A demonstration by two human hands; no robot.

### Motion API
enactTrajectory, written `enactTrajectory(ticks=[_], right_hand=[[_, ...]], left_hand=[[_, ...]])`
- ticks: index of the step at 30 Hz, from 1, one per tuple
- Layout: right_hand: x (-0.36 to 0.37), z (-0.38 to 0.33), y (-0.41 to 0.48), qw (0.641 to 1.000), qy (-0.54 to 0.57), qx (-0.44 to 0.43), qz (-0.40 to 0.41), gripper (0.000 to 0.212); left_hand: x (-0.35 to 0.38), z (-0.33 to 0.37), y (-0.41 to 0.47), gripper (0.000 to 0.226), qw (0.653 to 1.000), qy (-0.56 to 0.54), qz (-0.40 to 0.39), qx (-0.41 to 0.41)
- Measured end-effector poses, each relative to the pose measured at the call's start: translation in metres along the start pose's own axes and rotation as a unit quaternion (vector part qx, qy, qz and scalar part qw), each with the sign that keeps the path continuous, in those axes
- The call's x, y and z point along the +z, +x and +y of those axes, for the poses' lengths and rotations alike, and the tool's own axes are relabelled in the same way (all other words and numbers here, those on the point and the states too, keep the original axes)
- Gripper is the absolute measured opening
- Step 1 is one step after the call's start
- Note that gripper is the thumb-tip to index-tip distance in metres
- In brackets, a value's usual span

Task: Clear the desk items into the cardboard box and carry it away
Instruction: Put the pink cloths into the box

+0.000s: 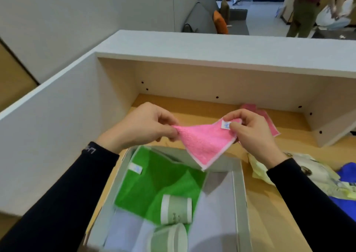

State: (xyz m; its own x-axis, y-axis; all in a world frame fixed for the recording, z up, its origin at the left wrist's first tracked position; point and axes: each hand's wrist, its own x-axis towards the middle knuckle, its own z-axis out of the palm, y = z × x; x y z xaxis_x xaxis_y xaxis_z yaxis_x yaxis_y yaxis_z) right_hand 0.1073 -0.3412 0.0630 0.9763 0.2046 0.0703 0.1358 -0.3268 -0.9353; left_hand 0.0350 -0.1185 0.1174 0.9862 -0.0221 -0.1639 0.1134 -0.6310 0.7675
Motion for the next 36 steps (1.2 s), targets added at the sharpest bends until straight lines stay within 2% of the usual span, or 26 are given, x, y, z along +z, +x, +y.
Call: enactTrajectory(ticks=[2,5,7,9,11,15,25,31,34,36], right_hand=[[0.004,0.004,-0.015,0.999,-0.031,-0.015,-0.036,0.026],[0.011,0.012,-0.038,0.989,-0.073,0.021,-0.128,0.031],[0.014,0.018,-0.044,0.969,-0.13,0.062,-0.2,0.026],[0.007,0.018,-0.05,0.948,-0.205,0.07,-0.234,0.024],[-0.001,0.019,-0.054,0.953,-0.211,0.072,-0.205,0.027],[-0.019,0.013,-0.065,0.983,-0.128,0.105,-0.078,0.026],[-0.091,0.043,-0.07,0.981,-0.061,0.177,0.057,0.03],[-0.147,0.073,-0.012,0.978,-0.033,0.195,0.061,0.033],[-0.168,0.093,0.026,0.977,-0.032,0.209,0.04,0.036],[-0.176,0.108,0.052,0.975,-0.039,0.216,0.017,0.036]], left_hand=[[0.008,0.003,-0.024,0.008,0.997,0.04,-0.064,-0.015],[0.03,0.001,-0.049,0.013,0.973,0.159,-0.156,-0.059],[0.043,-0.006,-0.05,0.016,0.962,0.21,-0.162,-0.069],[0.049,-0.009,-0.051,0.02,0.97,0.194,-0.13,-0.07],[0.051,-0.006,-0.052,0.021,0.981,0.161,-0.087,-0.061],[0.06,0.003,-0.053,0.023,0.991,0.126,-0.041,-0.019],[0.11,0.034,-0.011,0.02,1.0,0.0,-0.017,0.02],[0.141,0.064,0.068,0.01,1.0,-0.023,0.009,0.001],[0.161,0.077,0.122,0.01,0.998,-0.023,-0.011,-0.05],[0.178,0.082,0.158,0.019,0.996,-0.004,-0.037,-0.083]])
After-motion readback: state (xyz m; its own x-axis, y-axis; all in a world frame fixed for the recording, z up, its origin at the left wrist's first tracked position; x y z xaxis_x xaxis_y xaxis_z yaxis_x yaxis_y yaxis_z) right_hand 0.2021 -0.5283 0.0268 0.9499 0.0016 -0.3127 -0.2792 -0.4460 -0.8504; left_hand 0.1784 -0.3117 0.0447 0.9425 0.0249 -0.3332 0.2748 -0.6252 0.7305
